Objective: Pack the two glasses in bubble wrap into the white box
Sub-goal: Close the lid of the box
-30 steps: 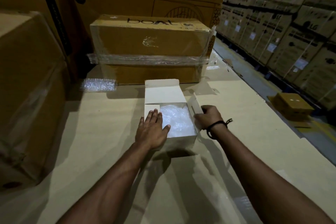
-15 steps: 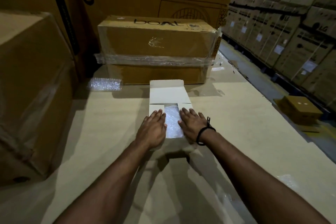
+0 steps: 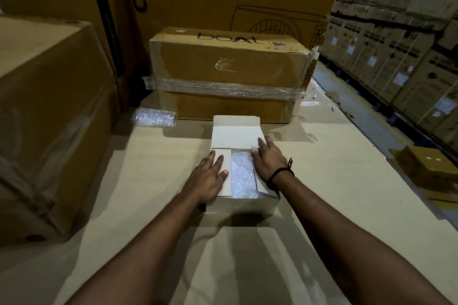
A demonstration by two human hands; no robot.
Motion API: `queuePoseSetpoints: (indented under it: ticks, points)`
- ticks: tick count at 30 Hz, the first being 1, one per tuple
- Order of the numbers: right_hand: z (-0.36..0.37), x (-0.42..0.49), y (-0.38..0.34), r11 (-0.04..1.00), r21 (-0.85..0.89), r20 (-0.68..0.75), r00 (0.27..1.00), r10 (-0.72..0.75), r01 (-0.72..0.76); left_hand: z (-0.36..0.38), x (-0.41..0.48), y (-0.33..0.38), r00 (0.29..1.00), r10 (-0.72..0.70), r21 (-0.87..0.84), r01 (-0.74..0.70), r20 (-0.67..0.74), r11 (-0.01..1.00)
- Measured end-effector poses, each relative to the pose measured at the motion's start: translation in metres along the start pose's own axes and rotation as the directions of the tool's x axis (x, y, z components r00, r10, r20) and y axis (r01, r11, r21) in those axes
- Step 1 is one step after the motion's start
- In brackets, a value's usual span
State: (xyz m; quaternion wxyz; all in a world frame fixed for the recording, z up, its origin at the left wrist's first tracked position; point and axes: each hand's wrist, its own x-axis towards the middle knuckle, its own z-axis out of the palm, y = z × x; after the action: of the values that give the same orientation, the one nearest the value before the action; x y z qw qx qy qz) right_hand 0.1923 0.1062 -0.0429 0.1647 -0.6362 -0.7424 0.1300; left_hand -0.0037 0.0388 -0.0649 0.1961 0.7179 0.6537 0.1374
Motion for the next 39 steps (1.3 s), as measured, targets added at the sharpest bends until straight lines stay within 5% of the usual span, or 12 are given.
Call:
queuePoseSetpoints:
  ticks: [3,6,9,13,18,24,29,36,39]
  points:
    - [-0.002,0.029,-0.006,0.919,0.258,0.183,0.949,0.257,-0.299,0.003,-0.001,0.0,1.0,0.009,-0.023,-0.009,-0.012,1.0]
    - [-0.007,0.053,-0.009,0.698,0.57,0.251,0.9,0.355,-0.434,0.004,-0.002,0.0,1.0,-0.011,-0.016,0.011,-0.007,1.0]
    - [-0.024,0.075,-0.009,0.563,0.698,0.228,0.883,0.41,-0.442,0.004,-0.001,-0.001,1.0,-0.013,-0.04,0.013,-0.001,0.999]
    - [-0.072,0.085,-0.031,0.465,0.852,0.107,0.95,0.292,-0.239,0.006,0.001,-0.004,1.0,0.004,-0.068,-0.005,-0.014,0.998]
    - [-0.116,0.076,-0.037,0.598,0.793,0.044,0.99,0.133,-0.115,0.011,0.001,-0.008,0.993,-0.013,-0.27,-0.02,-0.118,0.963]
    - [-0.117,0.031,-0.007,0.732,0.673,0.042,0.983,-0.18,0.105,-0.018,-0.009,0.002,0.937,-0.124,-0.629,-0.118,-0.326,0.768]
    - [-0.104,-0.004,0.005,0.8,0.528,-0.003,0.943,-0.334,0.285,-0.083,0.011,0.029,0.936,-0.098,-0.713,-0.187,-0.339,0.676]
    - [-0.074,-0.037,0.022,0.817,0.438,-0.113,0.924,-0.365,0.376,-0.06,-0.015,0.012,0.945,-0.02,-0.755,-0.248,-0.327,0.607]
    - [-0.049,-0.064,0.033,0.819,0.366,-0.184,0.897,-0.402,0.442,-0.035,-0.03,0.002,0.918,0.009,-0.66,-0.291,-0.396,0.693]
